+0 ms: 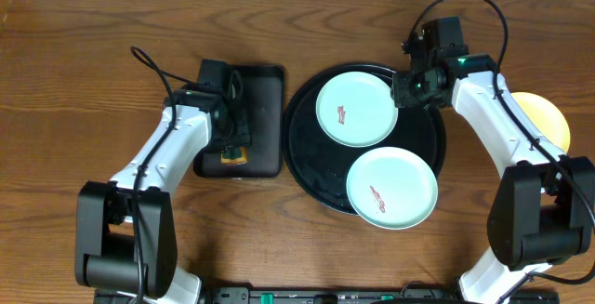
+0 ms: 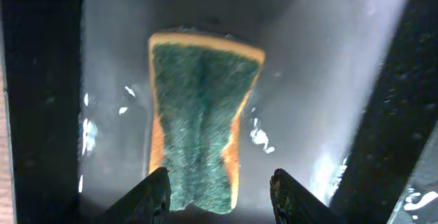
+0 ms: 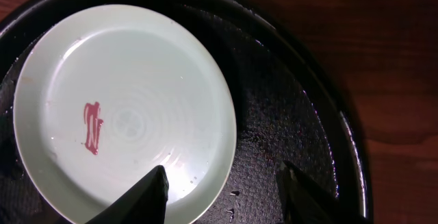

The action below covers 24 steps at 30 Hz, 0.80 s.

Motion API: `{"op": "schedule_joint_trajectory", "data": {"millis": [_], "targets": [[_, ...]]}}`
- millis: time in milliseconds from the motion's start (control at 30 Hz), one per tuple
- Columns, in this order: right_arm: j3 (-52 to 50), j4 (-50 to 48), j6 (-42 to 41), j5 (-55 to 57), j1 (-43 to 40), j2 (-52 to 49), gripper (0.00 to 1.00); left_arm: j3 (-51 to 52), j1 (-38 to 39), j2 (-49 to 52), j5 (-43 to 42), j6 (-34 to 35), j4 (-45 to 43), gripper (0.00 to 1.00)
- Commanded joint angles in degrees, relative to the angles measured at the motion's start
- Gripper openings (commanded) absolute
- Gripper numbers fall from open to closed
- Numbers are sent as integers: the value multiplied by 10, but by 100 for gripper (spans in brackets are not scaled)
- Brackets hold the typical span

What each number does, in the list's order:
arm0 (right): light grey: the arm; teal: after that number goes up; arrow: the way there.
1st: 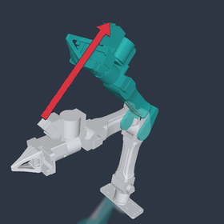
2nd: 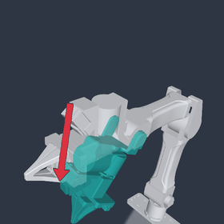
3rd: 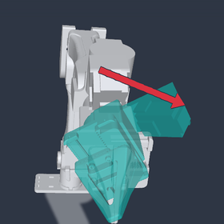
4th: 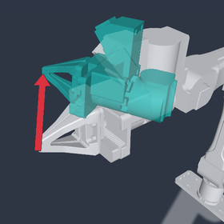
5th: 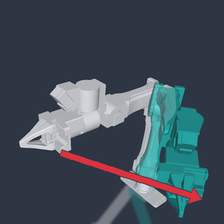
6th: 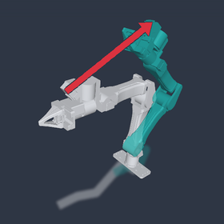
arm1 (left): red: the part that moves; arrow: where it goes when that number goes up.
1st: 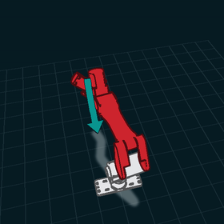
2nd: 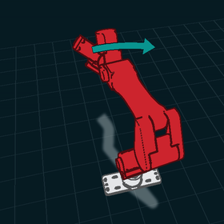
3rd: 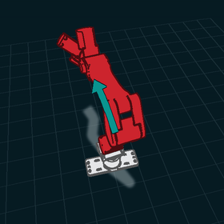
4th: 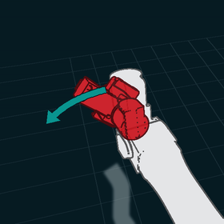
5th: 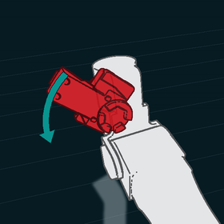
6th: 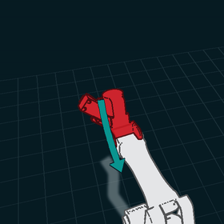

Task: Clean dirty plates on tray and stack at the side
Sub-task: 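Grasp the sponge from the small tray with the left gripper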

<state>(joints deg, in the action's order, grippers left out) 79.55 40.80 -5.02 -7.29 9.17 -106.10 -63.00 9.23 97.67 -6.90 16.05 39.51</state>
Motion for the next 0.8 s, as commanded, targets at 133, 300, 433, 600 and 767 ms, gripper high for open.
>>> {"op": "schedule_joint_trajectory", "data": {"millis": [133, 300, 433, 600, 767], "targets": [[3, 0, -7, -3, -1, 7, 50, 30, 5, 43, 19, 7, 3, 44], [3, -1, -7, -3, -1, 7, 50, 42, 5, 66, 18, 7, 1, 8], [3, -1, -7, -3, -1, 7, 50, 2, 2, 44, 9, 7, 48, 8], [3, -2, -7, -3, -1, 7, 50, -17, 2, 14, 10, 6, 47, 38], [3, 0, -7, -3, -1, 7, 49, -5, 2, 14, 58, 4, -1, 52]]}}
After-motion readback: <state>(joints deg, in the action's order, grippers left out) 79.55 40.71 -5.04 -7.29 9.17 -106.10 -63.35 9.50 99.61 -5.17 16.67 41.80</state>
